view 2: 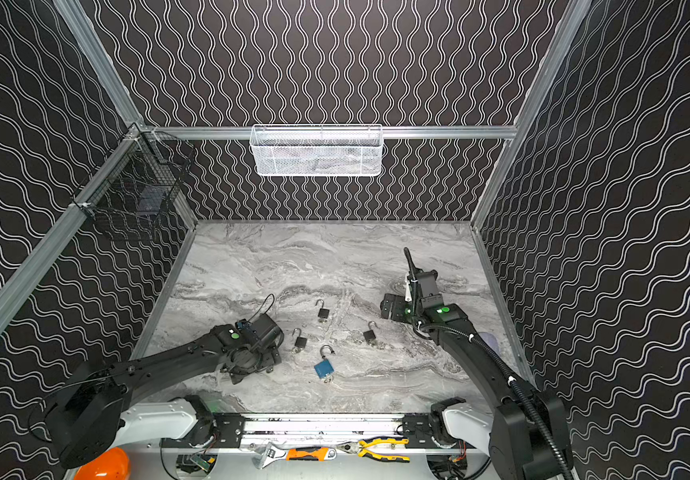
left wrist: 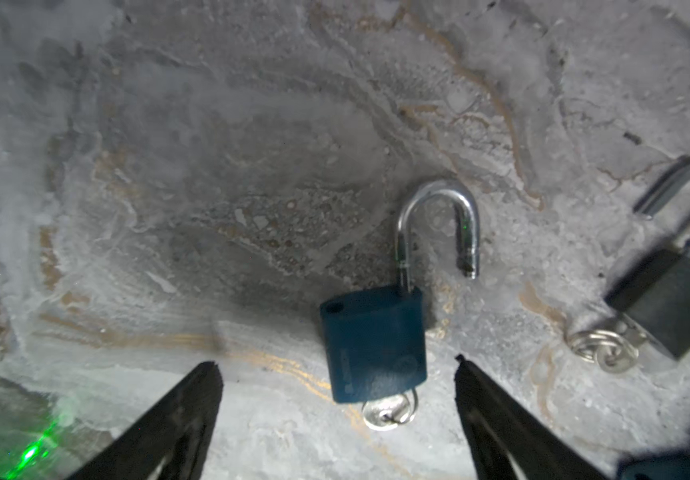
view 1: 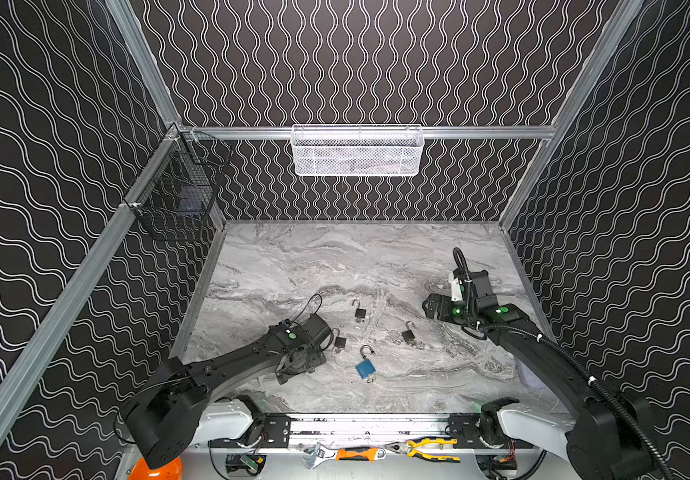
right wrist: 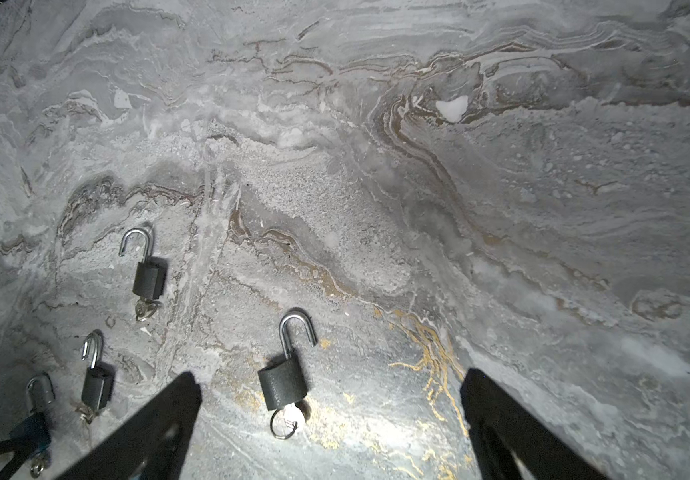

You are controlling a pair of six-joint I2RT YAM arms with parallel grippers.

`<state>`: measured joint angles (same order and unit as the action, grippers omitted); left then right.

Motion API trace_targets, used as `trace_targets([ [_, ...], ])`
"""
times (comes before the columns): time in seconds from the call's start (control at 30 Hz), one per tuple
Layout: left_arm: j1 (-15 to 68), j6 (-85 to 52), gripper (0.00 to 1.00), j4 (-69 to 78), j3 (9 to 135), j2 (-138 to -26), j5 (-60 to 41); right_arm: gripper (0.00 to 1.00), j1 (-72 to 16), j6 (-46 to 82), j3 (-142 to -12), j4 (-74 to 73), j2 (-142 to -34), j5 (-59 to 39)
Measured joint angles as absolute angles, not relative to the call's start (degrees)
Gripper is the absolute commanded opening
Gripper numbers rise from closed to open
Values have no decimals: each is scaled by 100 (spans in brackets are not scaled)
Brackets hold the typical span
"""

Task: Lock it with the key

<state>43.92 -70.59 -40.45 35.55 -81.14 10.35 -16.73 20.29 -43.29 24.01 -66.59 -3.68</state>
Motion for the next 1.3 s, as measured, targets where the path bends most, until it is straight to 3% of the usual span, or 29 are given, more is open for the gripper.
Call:
trace_targets([
  [0.23,4364,-7076,83,-3817,3607,-8560,1059,100,-1671,1988,-4313,2399,-6604,-427],
  [0.63,4200,-7048,66,-3752,3645,-8827,1170,100,-1671,1966,-4313,2392,-6528,-517],
  [1.07,4165,-6967,37,-3489,3721,-9054,1496,100,-1671,1949,-4313,2390,-6414,-539],
  [1.2,4165,-6879,38,-3417,3701,-9054,1551,100,-1671,1955,-4313,2390,-6372,-493],
  [1.3,4165,-6873,58,-3321,3691,-9052,1538,100,-1671,1977,-4313,2392,-6377,-460],
])
